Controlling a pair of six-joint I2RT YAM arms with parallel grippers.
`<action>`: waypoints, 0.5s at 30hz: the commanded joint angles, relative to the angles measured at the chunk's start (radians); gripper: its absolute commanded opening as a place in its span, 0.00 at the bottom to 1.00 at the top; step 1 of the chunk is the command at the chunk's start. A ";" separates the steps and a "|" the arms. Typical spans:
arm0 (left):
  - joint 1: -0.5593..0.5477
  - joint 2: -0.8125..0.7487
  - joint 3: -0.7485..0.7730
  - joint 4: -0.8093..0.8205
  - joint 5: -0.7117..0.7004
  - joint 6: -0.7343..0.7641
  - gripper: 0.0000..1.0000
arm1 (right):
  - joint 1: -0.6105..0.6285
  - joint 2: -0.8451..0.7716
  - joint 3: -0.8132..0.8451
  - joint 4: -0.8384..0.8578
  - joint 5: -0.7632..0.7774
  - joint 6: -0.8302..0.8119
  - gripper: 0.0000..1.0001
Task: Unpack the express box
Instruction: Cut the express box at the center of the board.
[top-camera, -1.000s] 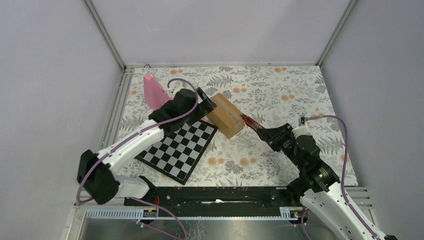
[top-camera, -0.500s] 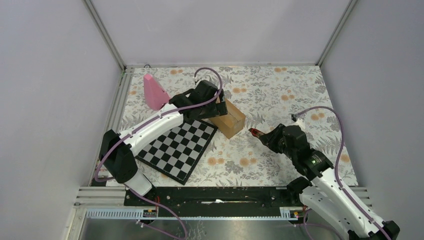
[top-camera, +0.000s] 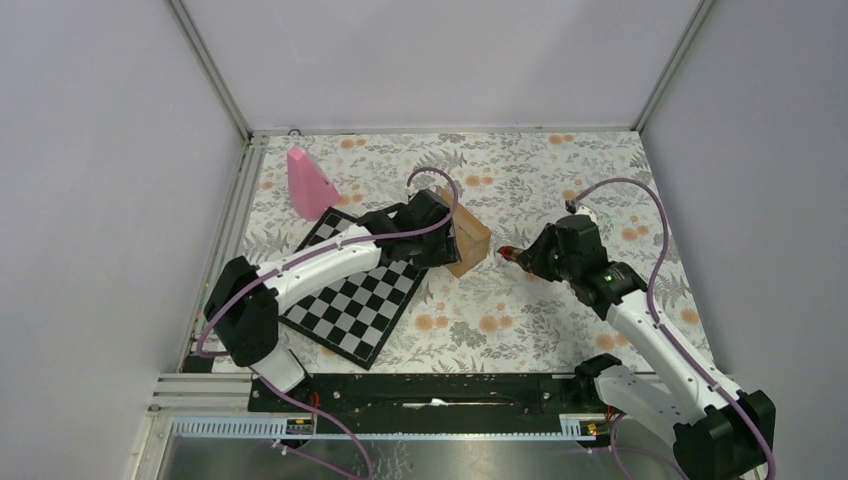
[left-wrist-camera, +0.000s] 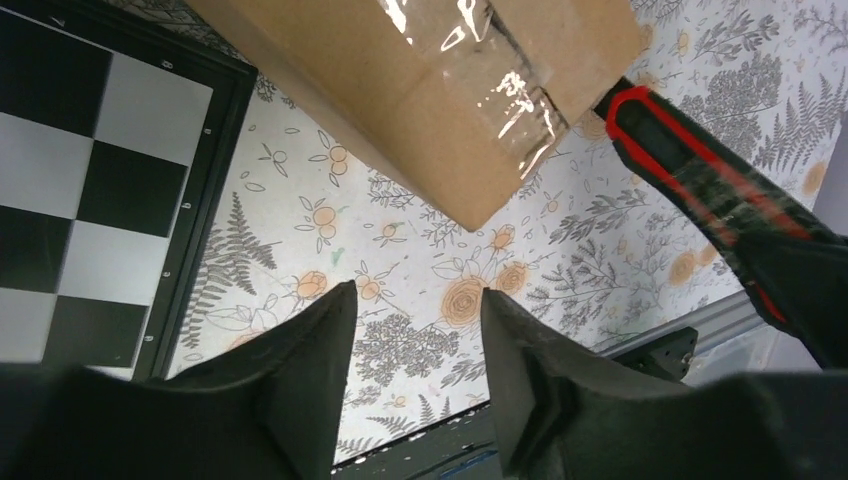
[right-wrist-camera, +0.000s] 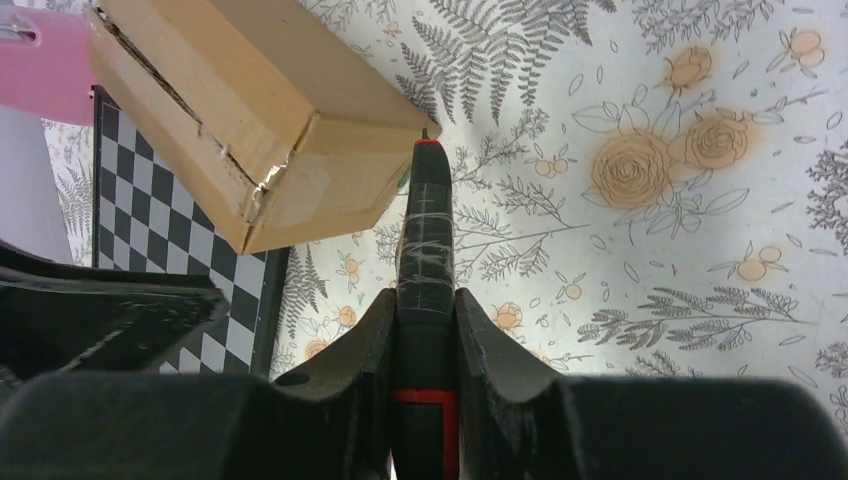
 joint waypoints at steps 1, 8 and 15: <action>-0.002 0.043 -0.020 0.102 0.076 -0.080 0.47 | -0.005 0.025 0.064 0.052 0.012 -0.059 0.00; 0.003 0.146 0.027 0.196 0.099 -0.165 0.35 | -0.005 0.030 0.100 0.049 0.040 -0.091 0.00; 0.075 0.217 0.088 0.308 0.129 -0.200 0.32 | -0.005 -0.063 0.101 -0.001 0.103 -0.068 0.00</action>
